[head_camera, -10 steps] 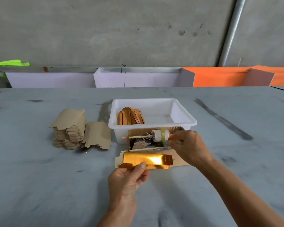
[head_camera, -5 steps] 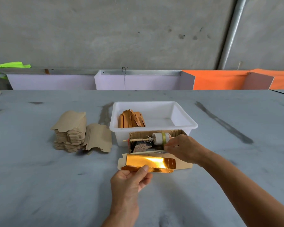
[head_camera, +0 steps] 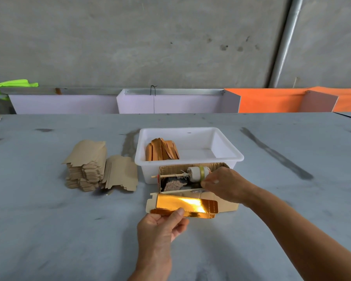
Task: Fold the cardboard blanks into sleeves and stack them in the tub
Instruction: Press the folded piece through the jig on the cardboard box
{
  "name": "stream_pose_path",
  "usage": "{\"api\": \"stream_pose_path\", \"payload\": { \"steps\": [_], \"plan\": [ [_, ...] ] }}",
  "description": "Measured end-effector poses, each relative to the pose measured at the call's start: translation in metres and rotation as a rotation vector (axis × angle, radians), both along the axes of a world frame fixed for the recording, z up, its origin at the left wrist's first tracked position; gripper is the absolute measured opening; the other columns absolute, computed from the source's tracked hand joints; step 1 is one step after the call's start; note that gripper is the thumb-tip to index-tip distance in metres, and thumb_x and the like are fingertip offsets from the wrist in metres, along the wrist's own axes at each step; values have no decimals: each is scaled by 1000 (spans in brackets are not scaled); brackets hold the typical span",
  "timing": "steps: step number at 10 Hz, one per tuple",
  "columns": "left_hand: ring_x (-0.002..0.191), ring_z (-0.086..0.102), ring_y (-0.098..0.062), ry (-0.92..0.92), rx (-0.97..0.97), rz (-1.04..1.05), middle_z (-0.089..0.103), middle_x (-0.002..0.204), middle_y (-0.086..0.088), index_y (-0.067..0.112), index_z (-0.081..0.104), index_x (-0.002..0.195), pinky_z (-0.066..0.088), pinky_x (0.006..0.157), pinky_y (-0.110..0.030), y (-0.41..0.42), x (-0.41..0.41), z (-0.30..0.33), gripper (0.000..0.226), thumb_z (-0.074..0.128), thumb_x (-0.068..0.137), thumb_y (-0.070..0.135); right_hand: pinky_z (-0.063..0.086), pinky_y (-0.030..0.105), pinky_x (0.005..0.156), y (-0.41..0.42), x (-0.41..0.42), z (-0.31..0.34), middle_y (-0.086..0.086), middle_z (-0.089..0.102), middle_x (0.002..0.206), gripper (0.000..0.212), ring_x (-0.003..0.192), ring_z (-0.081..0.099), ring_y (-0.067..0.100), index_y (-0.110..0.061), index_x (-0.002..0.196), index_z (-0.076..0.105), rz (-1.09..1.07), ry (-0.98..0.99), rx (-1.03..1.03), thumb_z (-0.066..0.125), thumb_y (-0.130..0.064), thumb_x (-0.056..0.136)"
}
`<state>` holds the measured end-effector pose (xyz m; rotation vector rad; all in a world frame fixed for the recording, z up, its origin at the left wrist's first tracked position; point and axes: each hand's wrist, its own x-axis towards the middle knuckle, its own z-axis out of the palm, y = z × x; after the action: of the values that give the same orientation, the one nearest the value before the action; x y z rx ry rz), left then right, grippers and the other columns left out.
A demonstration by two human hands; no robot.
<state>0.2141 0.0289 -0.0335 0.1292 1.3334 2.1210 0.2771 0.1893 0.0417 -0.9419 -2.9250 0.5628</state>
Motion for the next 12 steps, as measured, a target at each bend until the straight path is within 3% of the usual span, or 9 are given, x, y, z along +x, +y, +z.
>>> {"api": "stream_pose_path", "payload": {
  "steps": [1,2,4,5,7,8,9,10,12],
  "plan": [
    [58,69,-25,-2,-21,15,72,73,-16,-1,65,85,54,48,-26,0,-2,-2,17,72,70,-5,46,25,72,1,-6,-5,4,57,86,30,81,53,14,-4,94,66,-45,42,-43,45,-26,98],
    [58,69,-25,5,-25,21,72,74,-16,-2,65,86,55,49,-27,1,-7,-7,18,73,70,-5,47,19,61,3,-13,-10,3,60,81,19,76,56,13,-9,77,62,-163,158,-177,58,-21,91],
    [59,69,-25,21,-63,9,72,72,-15,-1,65,84,54,51,-27,5,-2,-5,17,74,70,-3,38,18,52,0,-17,-4,-1,56,80,11,69,49,12,-7,91,71,-373,333,-370,71,-7,80],
    [59,69,-24,29,-73,18,72,71,-13,0,65,83,54,51,-26,9,1,-3,15,75,71,-3,38,19,50,-1,-20,-3,4,59,88,14,67,48,12,-8,94,73,-419,358,-352,70,-4,81],
    [51,67,-16,101,-98,37,70,60,-8,1,65,77,52,48,-21,24,4,2,10,74,74,-3,43,21,53,0,-24,-1,8,64,90,27,78,56,22,-15,68,67,-483,454,-310,65,11,77],
    [49,65,-14,134,-119,50,68,56,-7,0,64,76,52,48,-21,31,2,2,9,73,75,-3,52,27,63,1,-28,3,8,65,85,28,80,60,23,-14,71,69,-494,467,-278,59,11,79],
    [50,65,-14,139,-141,55,68,56,-5,2,64,74,52,49,-21,36,1,0,10,73,75,-2,53,27,64,3,-27,3,6,63,80,21,76,59,20,-9,80,71,-508,468,-279,60,9,80],
    [49,65,-13,140,-149,49,68,55,-5,4,64,71,53,48,-21,38,1,-1,12,72,76,-3,46,20,49,4,-23,4,1,58,71,23,64,54,14,-11,71,67,-531,472,-334,63,10,77],
    [56,68,-20,104,-176,65,70,60,-8,3,65,73,55,50,-23,39,-1,-1,10,73,77,-2,54,29,63,1,-24,12,5,60,68,31,69,57,21,-12,64,64,-574,536,-511,65,19,70]
  ]
}}
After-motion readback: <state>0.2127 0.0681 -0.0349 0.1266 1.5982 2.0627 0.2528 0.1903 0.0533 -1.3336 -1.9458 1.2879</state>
